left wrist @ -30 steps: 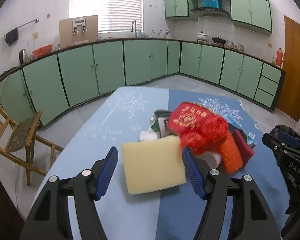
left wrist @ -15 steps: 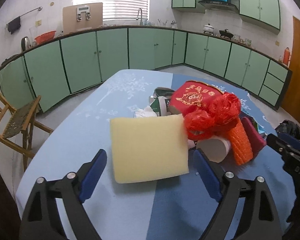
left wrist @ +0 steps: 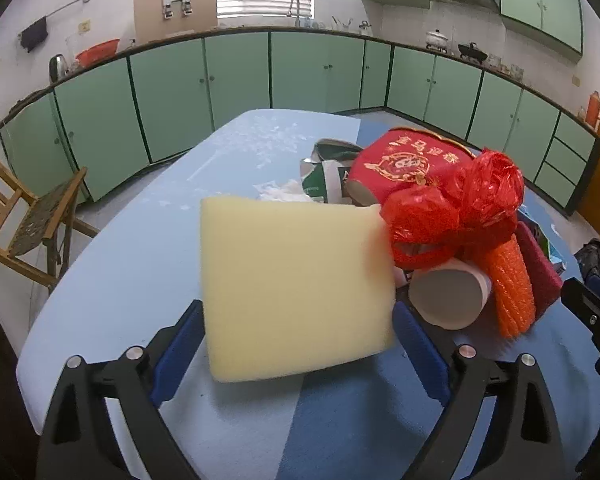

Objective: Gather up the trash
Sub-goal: 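Grasp the yellow sponge with the left gripper while the right gripper grasps the red plastic bag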

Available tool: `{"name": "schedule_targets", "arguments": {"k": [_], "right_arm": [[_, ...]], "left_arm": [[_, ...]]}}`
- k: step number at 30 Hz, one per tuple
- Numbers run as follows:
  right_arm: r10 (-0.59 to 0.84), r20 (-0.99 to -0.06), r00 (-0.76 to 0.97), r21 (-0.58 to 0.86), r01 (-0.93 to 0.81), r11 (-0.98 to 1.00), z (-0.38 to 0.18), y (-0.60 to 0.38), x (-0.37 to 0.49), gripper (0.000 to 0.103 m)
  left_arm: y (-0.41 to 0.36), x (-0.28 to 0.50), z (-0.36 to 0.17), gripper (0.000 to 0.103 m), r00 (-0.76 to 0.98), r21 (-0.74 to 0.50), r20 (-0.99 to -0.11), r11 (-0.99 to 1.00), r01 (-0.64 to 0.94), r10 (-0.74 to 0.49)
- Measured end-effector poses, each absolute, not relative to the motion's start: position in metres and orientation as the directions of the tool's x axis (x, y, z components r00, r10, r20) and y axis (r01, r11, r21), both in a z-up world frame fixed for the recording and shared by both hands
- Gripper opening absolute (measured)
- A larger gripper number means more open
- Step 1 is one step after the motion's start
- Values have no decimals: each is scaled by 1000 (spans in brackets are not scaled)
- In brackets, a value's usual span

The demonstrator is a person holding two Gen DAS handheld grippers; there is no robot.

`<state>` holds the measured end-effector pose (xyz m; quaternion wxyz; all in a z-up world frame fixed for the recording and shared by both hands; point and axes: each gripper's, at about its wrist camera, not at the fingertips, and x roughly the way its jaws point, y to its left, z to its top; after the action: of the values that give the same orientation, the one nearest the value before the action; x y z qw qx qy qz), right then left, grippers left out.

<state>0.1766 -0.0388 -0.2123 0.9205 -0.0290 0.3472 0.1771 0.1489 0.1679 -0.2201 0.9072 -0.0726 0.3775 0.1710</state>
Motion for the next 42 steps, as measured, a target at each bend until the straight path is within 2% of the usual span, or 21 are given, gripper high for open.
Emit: {"name": "schedule_targets", "arguments": {"k": [8,14,16,24,36,42], "right_arm": [[310,-661,684,75,-351,933,-215,-38,180,61],[311,-664,680,76,-353,933,-216,-39,182,61],[309,-665,680,71,-354,933,-216,-39,183,61],[326,-655,682,67,-377,924,-210,-33,180,61],[435,-586,684,88,-480,873,-178,14,176,61],[466,-577,671,83,-519,851,-171,44,181,61]], "left_arm": [[167,147,-210,94,669,-36,-704,928,-370,239],[169,166,-230,94,586,7,-768,919,-395,258],[174,165,-233,89,582,-17,-777,917,-398,238],[183,137,-210,87,639,-61,-733,913,-402,233],[199,117,-176,87,694,4,-643,908,-420,324],[215,115,-175,87,683,25,-639,897,-442,354]]}}
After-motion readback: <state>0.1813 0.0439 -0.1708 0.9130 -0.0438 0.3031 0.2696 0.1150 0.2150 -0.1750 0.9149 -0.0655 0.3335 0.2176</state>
